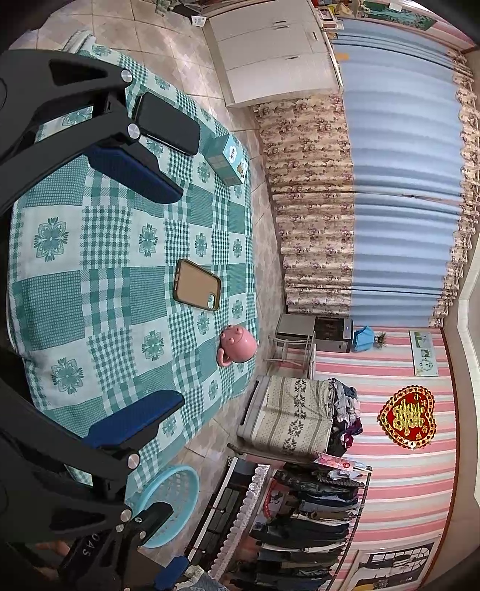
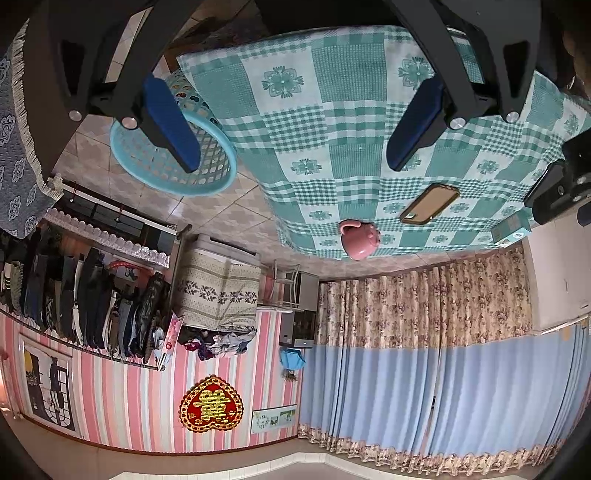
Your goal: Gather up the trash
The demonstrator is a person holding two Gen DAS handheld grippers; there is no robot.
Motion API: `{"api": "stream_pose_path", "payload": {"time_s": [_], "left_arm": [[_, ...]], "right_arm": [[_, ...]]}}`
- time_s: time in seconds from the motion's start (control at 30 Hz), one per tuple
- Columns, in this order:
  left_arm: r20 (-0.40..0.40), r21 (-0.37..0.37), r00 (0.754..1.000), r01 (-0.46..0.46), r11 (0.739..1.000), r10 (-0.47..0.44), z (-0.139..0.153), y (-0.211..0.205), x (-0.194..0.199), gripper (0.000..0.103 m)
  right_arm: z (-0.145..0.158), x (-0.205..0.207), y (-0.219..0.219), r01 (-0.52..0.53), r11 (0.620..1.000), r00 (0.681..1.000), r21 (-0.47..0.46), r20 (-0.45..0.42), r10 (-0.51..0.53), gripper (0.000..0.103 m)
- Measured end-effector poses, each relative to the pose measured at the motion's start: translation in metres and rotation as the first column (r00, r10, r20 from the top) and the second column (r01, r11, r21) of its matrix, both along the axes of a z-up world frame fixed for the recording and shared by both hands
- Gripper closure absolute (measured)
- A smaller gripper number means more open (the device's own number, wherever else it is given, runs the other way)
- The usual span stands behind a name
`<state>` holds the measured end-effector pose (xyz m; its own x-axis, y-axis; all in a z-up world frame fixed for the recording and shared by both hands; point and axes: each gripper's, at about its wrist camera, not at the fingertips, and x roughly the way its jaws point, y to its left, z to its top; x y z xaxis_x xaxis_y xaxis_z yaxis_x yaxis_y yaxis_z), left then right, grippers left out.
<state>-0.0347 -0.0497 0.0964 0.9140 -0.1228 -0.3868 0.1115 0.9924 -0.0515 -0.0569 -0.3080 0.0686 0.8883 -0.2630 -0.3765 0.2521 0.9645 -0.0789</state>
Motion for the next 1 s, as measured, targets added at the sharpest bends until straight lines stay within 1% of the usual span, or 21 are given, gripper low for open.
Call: {"api": "stream_pose_path", "payload": {"time_s": [1.0], "left_arm": [[0.009,-0.002,1.0,-0.007,1.0,0.007,0.0021,0.0032,0.0008,0.005]], "right_arm": [[0.0064,-0.001,-0.0022,0.007,1.0,1.0,-0.005,-0.002,-0.007,0.004]]}}
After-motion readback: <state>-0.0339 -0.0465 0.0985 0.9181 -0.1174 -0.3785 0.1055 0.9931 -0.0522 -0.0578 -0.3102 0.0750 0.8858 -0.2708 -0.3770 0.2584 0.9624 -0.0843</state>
